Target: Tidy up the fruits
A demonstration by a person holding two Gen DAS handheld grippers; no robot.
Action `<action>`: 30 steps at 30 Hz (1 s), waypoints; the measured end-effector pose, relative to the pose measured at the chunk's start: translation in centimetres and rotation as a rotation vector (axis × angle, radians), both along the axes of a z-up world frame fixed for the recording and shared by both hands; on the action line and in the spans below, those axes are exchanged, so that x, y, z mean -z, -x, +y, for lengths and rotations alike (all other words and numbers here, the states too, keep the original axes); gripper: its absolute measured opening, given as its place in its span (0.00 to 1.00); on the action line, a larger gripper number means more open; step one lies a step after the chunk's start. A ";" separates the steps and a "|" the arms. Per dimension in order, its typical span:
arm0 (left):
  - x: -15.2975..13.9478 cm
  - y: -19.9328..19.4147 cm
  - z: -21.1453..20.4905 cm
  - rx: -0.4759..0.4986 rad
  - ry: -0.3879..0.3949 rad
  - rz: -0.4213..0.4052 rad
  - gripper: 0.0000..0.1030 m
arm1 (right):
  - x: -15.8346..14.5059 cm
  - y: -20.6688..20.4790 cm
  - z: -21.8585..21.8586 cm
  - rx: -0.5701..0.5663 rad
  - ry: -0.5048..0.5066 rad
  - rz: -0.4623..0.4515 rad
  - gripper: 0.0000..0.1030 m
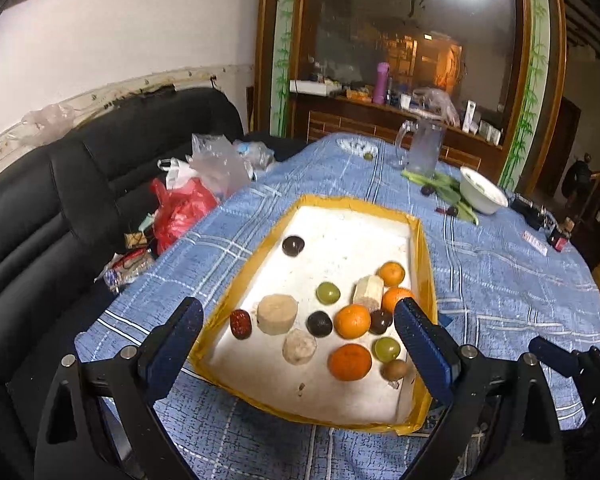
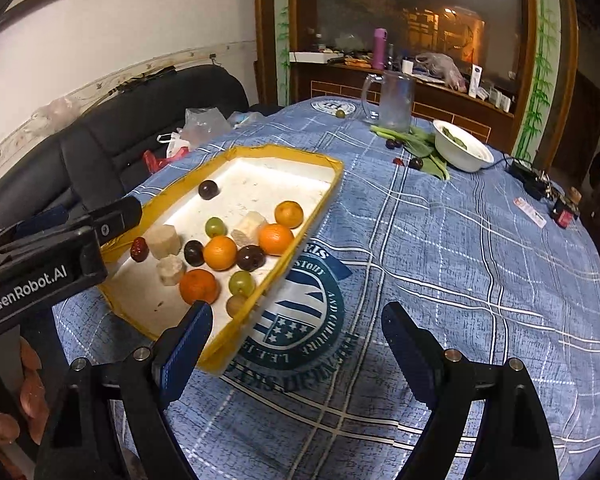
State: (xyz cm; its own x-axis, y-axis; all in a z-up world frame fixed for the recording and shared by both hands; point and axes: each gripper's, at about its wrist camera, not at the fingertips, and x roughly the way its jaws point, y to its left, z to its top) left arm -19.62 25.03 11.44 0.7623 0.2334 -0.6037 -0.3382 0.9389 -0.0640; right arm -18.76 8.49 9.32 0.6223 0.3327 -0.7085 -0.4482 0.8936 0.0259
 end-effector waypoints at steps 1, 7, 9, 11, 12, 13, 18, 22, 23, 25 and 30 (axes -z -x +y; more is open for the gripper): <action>-0.4 0.3 -0.1 -0.008 -0.008 -0.017 0.93 | -0.1 0.2 0.2 -0.002 0.002 -0.006 0.87; -2.8 2.8 -1.1 -0.100 -0.121 -0.142 0.99 | -0.7 1.1 -0.1 -0.005 -0.012 -0.024 0.87; -3.6 3.7 -1.6 -0.116 -0.144 -0.187 1.00 | -0.9 1.5 -0.5 0.000 -0.021 -0.029 0.87; -4.1 4.4 -2.0 -0.121 -0.154 -0.220 1.00 | -1.1 1.8 -0.9 0.006 -0.030 -0.036 0.88; -4.3 4.6 -2.2 -0.120 -0.157 -0.228 1.00 | -1.3 1.9 -1.1 0.009 -0.035 -0.040 0.88; -4.5 4.8 -2.3 -0.118 -0.160 -0.232 1.00 | -1.3 2.1 -1.4 0.012 -0.041 -0.043 0.88; -5.2 5.4 -3.7 -0.107 -0.187 -0.240 1.00 | -1.8 3.0 -2.3 0.019 -0.064 -0.057 0.88; -5.3 5.5 -4.6 -0.082 -0.190 -0.230 1.00 | -2.0 3.5 -2.9 0.021 -0.073 -0.069 0.89; -5.3 5.5 -4.9 -0.073 -0.190 -0.224 1.00 | -2.0 3.6 -3.0 0.023 -0.077 -0.072 0.89; -5.2 5.4 -5.2 -0.062 -0.190 -0.216 1.00 | -2.1 3.7 -3.5 0.028 -0.084 -0.074 0.90; -5.0 5.0 -6.0 -0.029 -0.173 -0.194 1.00 | -1.9 3.7 -4.5 0.045 -0.100 -0.067 0.90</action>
State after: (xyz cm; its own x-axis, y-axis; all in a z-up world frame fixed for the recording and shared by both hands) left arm -24.64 18.99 16.44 0.8513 0.3437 -0.3964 -0.3621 0.9316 0.0301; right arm -22.51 3.98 11.25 0.6830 0.3701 -0.6297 -0.4110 0.9074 0.0875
